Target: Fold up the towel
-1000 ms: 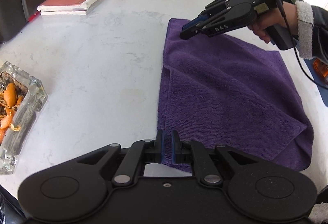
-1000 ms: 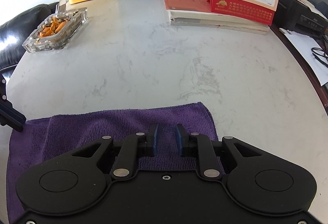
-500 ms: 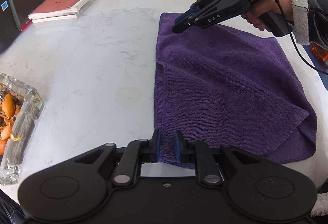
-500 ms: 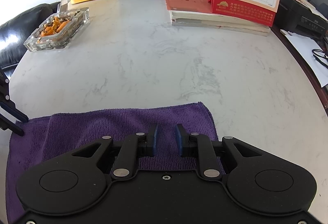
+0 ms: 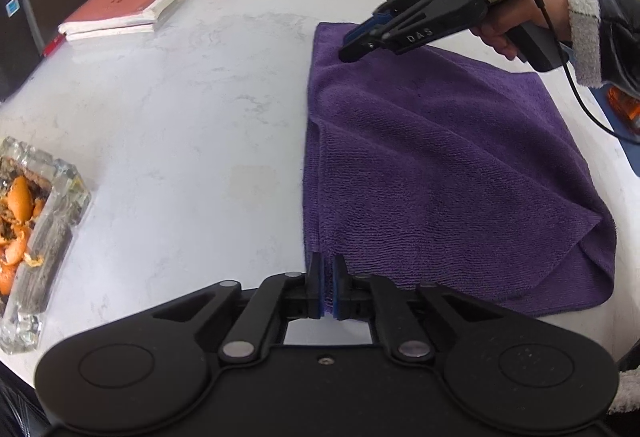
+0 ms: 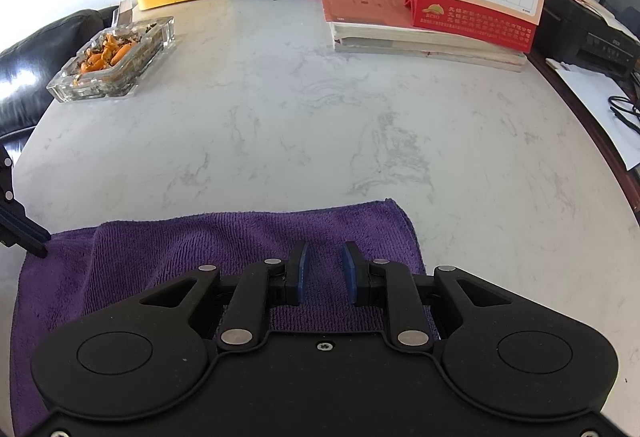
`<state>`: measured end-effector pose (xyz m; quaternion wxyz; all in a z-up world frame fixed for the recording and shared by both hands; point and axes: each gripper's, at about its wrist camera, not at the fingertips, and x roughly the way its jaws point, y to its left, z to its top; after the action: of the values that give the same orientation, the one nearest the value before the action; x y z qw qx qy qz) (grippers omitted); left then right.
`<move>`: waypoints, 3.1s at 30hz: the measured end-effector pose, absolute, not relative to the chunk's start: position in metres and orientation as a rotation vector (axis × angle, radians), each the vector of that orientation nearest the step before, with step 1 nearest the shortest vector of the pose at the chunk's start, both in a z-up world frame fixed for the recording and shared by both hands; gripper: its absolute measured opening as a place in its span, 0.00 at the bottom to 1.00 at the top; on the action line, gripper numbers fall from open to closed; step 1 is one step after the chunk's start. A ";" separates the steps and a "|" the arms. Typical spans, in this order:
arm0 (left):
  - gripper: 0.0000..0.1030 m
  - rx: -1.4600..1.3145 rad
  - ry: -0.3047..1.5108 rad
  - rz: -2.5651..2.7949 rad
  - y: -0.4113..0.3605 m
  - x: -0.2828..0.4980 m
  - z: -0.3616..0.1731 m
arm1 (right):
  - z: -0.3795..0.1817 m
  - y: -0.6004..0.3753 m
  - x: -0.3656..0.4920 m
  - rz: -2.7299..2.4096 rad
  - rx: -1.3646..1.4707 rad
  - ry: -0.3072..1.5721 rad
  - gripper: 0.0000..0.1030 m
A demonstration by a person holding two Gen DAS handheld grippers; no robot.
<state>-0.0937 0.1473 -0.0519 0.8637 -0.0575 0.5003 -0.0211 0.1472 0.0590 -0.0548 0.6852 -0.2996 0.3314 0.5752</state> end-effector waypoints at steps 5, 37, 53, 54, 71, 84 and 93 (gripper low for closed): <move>0.03 -0.135 1.068 -0.050 0.151 -0.098 -0.050 | -0.054 0.059 0.148 1.292 -0.672 0.743 0.18; 0.05 -0.201 0.988 -0.082 0.145 -0.026 -0.059 | -0.056 0.056 0.149 1.269 -0.604 0.755 0.22; 0.05 -0.205 0.966 -0.075 0.149 -0.031 -0.062 | 0.046 -0.103 0.018 1.046 -0.231 0.666 0.37; 0.05 -0.204 0.965 -0.077 0.149 -0.032 -0.062 | 0.045 -0.114 0.001 1.031 -0.224 0.699 0.37; 0.05 -0.136 0.980 -0.093 0.143 -0.030 -0.061 | -0.045 -0.128 -0.084 0.747 -0.438 0.988 0.36; 0.05 -0.122 0.982 -0.100 0.142 -0.030 -0.061 | -0.044 -0.139 -0.081 0.791 -0.497 0.971 0.08; 0.05 -0.104 0.990 -0.090 0.139 -0.028 -0.060 | -0.037 -0.161 -0.087 0.873 -0.448 0.931 0.01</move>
<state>-0.0280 0.1387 -0.0599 0.8777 -0.0497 0.4747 -0.0433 -0.0865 -0.1607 -0.0368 0.7800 -0.2075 0.4308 0.4038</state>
